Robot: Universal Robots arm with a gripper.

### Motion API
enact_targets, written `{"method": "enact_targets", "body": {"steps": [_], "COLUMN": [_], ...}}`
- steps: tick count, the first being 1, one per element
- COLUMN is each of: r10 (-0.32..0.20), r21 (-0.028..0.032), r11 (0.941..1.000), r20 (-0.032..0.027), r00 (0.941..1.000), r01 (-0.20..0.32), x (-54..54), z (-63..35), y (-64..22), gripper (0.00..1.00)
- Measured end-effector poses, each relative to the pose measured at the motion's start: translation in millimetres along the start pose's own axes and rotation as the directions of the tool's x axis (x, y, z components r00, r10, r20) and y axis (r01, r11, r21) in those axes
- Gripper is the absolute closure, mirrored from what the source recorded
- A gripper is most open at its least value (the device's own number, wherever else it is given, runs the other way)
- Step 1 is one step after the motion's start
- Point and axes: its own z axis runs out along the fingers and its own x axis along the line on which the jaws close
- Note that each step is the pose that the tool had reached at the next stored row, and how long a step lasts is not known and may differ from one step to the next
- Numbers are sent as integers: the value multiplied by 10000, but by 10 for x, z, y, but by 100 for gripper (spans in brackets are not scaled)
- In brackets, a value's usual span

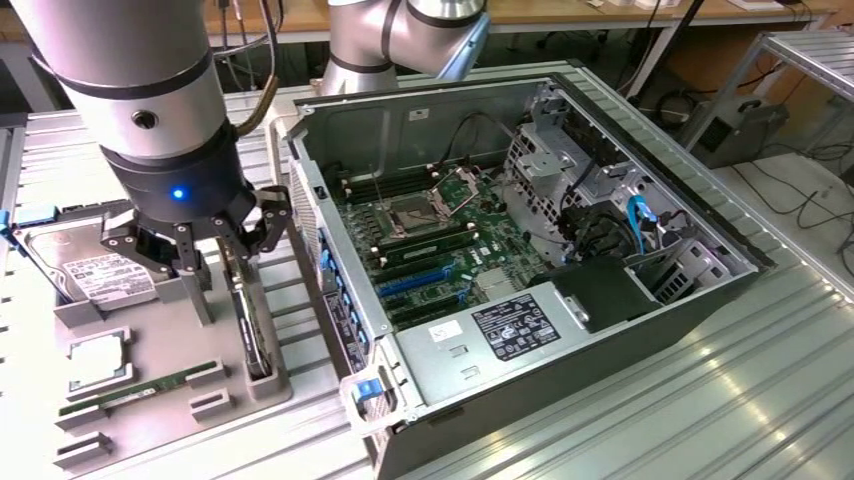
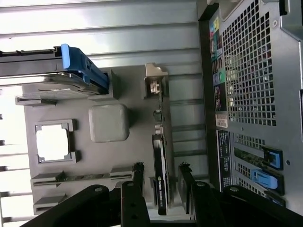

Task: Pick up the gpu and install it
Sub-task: 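Pick up the gpu and move the gpu toward the slot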

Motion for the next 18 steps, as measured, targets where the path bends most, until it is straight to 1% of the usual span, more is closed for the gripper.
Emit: {"method": "enact_targets", "body": {"steps": [14,18], "r10": [-1,-1], "r21": [-1,-1], "r11": [10000,10000], "r20": [5,11], "r00": [10000,10000], "r01": [1,1], "x": [32,35], "z": [274,336], "y": [10,8], "gripper": [58,58]}}
